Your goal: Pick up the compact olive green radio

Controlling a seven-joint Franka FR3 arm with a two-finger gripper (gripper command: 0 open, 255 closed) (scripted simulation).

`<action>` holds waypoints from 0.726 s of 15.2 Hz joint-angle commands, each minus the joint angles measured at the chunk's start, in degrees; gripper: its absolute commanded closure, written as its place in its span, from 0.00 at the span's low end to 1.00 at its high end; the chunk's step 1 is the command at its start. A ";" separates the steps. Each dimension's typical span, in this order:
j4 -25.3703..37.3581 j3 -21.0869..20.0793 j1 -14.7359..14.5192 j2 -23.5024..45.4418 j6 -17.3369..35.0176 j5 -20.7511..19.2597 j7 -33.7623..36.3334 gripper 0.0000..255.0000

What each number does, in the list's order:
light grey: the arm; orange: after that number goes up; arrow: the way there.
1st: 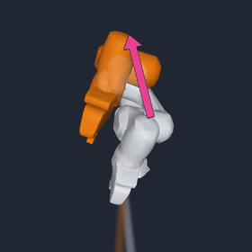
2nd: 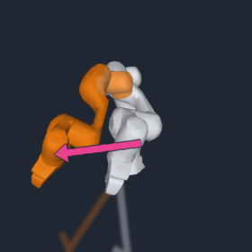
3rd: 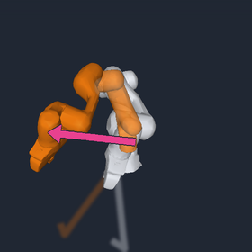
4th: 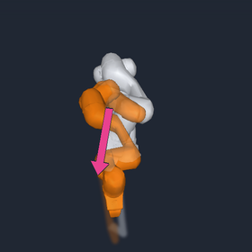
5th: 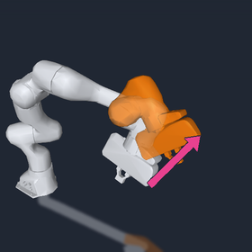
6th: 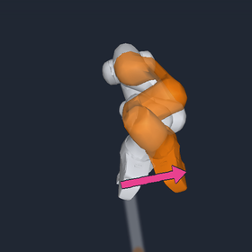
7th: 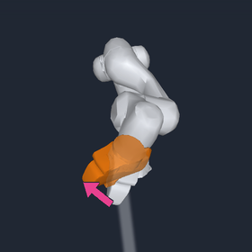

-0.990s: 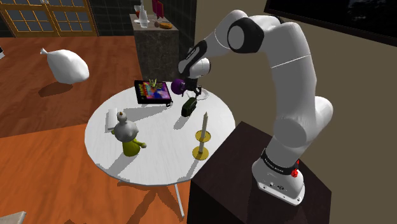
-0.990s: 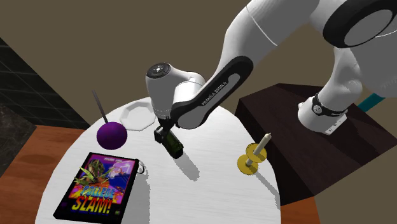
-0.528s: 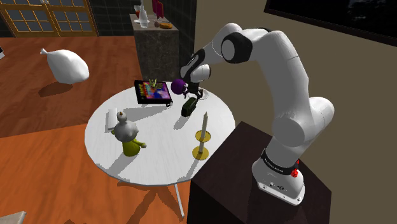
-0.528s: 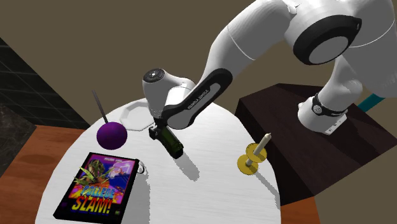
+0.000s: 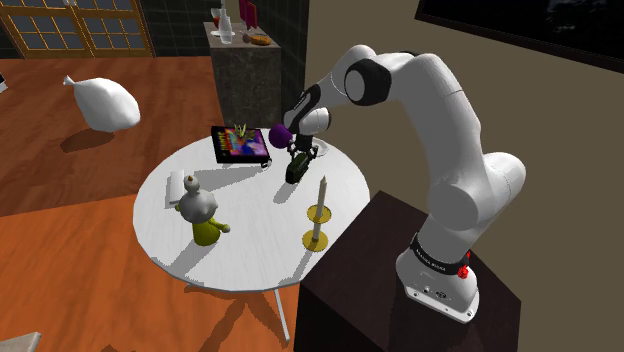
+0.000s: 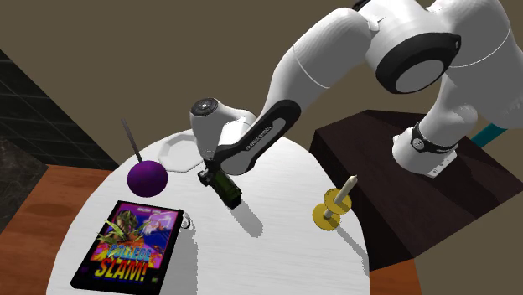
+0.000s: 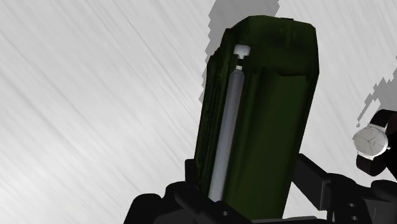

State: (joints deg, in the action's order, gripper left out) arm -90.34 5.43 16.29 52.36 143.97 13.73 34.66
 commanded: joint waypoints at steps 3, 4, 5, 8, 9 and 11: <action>0.17 -0.07 -0.08 0.25 0.08 0.01 0.04 1.00; 0.06 -0.07 -0.07 0.22 0.16 0.02 0.01 1.00; 0.01 -0.08 -0.05 0.19 0.18 0.02 -0.01 1.00; 0.02 -0.07 -0.01 0.14 0.10 0.02 -0.05 1.00; -0.31 0.02 -0.07 -0.53 -0.24 -0.04 0.00 1.00; -0.95 0.19 -0.20 -1.85 -0.92 -0.16 0.12 1.00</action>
State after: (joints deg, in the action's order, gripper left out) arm -91.10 5.56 16.13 51.07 143.37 13.62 34.75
